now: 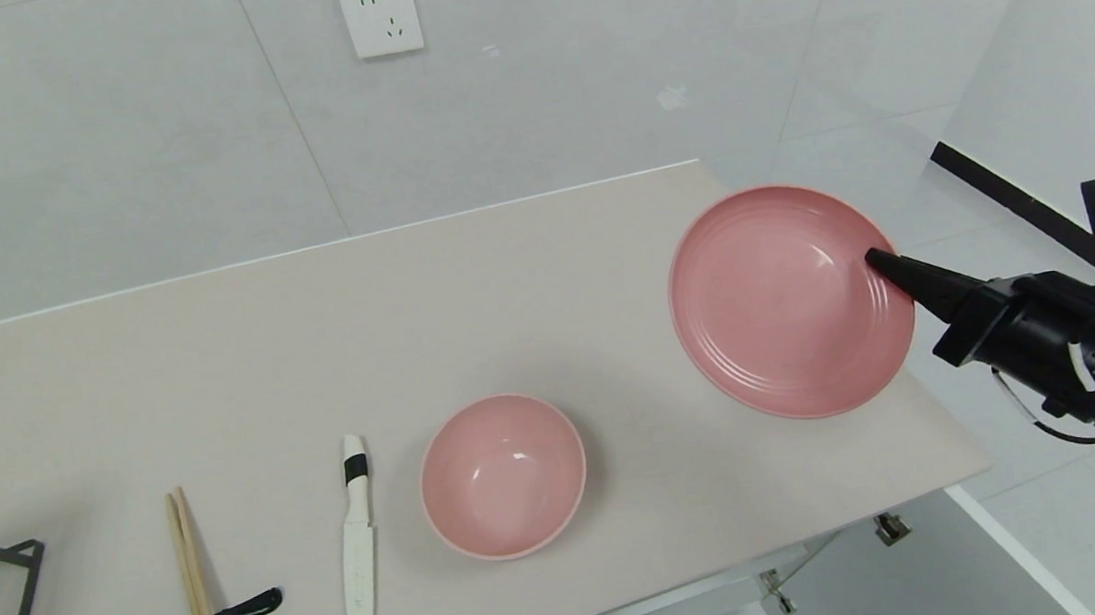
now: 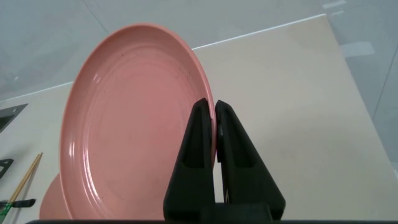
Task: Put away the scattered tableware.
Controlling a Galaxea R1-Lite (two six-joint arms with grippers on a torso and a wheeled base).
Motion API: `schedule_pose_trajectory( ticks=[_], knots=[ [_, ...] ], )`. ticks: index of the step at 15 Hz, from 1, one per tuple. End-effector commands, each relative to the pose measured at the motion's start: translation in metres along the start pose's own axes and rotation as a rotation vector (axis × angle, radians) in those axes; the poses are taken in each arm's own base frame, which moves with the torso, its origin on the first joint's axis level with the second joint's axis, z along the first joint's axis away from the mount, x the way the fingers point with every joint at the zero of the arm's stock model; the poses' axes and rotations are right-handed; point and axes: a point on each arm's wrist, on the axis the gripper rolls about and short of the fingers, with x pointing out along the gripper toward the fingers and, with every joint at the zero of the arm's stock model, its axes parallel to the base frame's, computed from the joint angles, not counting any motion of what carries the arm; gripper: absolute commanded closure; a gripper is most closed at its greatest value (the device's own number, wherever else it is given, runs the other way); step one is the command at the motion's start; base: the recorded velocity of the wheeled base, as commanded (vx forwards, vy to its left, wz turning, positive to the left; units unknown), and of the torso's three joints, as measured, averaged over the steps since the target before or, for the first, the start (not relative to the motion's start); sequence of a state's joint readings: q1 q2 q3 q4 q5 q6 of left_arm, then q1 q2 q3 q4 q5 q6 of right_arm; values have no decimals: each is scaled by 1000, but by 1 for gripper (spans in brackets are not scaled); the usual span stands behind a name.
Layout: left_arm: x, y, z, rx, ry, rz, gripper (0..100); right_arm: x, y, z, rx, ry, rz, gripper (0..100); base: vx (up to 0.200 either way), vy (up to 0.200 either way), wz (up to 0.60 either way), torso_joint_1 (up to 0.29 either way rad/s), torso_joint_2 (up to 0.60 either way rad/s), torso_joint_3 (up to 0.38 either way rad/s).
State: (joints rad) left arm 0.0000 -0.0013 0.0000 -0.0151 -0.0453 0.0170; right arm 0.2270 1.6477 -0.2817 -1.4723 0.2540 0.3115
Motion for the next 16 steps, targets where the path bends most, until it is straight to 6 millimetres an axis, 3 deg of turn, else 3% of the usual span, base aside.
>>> schedule_pose_trajectory(
  ticks=[1,2,3,4,5,7,10,16],
  knots=[
    [-3,0,21,-2,-171,1,0,-2,1,2,-2,-9,0,100,0,0,0,0,0,0],
    [-13,0,54,12,-368,0,0,-4,2,5,-2,-18,5,100,0,0,0,0,0,0],
    [-21,0,76,14,-420,-3,0,-4,3,5,0,-18,6,100,0,0,0,0,0,0],
    [-24,0,83,3,-425,-12,0,-4,3,5,-2,-19,8,100,0,0,0,0,0,0],
    [-25,1,86,-31,-393,-29,0,-4,4,6,-2,-24,10,100,0,0,0,0,0,0],
    [-3,2,92,-190,-181,-109,0,-6,2,7,-2,-27,6,100,0,0,0,0,0,0],
    [30,-1,94,-253,27,-224,0,-8,3,7,-2,-27,6,100,0,0,0,0,0,0],
    [65,-5,97,-256,160,-322,0,-21,7,8,-2,-30,6,100,0,0,0,0,0,0]
  ],
)
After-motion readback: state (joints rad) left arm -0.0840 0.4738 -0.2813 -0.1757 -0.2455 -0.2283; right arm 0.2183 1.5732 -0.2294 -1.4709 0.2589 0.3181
